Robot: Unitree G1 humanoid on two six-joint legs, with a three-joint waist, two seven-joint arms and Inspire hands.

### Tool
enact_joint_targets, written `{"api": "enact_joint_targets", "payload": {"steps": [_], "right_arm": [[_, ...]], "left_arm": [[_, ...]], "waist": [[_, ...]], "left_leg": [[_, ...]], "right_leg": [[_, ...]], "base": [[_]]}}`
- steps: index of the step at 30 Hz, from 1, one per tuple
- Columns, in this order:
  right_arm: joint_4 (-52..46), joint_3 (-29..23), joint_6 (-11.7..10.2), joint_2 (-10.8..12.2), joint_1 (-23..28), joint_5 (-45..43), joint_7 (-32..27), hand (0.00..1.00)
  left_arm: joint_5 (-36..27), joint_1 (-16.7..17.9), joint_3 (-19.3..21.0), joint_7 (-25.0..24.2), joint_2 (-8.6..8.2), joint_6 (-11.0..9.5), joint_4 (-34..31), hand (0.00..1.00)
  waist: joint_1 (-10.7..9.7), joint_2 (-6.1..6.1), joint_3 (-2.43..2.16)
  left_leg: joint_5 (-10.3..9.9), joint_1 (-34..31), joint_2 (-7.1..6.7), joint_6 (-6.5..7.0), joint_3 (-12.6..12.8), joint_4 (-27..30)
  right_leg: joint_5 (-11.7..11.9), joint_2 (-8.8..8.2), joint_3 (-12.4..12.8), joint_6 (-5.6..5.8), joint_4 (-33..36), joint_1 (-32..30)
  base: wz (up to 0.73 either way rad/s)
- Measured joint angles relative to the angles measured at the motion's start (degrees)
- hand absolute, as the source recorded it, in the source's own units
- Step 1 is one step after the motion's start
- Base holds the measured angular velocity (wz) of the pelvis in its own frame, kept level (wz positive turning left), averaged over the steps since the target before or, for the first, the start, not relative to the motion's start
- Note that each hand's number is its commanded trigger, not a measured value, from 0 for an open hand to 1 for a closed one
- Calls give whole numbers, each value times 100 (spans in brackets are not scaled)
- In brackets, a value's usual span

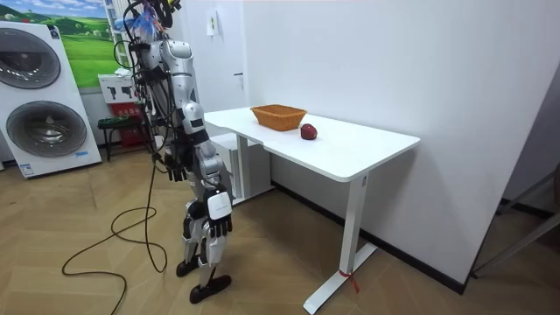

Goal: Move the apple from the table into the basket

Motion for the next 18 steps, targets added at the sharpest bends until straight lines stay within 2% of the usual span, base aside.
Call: {"api": "enact_joint_targets", "payload": {"steps": [5,8,10,13,17,18], "right_arm": [[23,-6,5,0,-77,40,-73,0],[-2,-50,6,1,-99,473,-286,0],[-27,-280,-14,1,-106,1143,-434,0],[-119,-830,-122,19,-67,2634,-701,0],[-535,-1743,-343,42,-24,5379,-1234,0],[-600,-1867,-394,42,-12,5652,-1307,0]], "left_arm": [[-25,13,-9,9,-2,-2,2,0],[-148,8,1,20,-18,3,2,0],[-264,32,3,19,-19,0,-4,0],[-424,32,69,18,-18,-16,-4,0],[-462,153,455,161,-19,-160,-6,0],[-461,164,494,199,-15,-194,-6,0]], "waist": [[3,2,3],[5,4,2],[5,3,2],[-23,9,2],[-204,27,8],[-240,28,8]], "left_leg": [[0,-21,3,0,9,-8],[0,-22,2,0,13,-19],[-2,-21,1,2,13,-19],[-2,-13,-3,3,28,-26],[-3,-8,-4,3,34,-33],[-3,-8,-12,4,34,-35]], "right_leg": [[0,2,10,0,0,-28],[0,19,107,0,-3,-33],[0,17,100,0,-15,-27],[1,20,129,-1,-92,-5],[1,24,135,-1,-116,20],[2,23,134,-1,-117,20]], "base": [[-1],[0],[0],[0],[0],[0]]}}
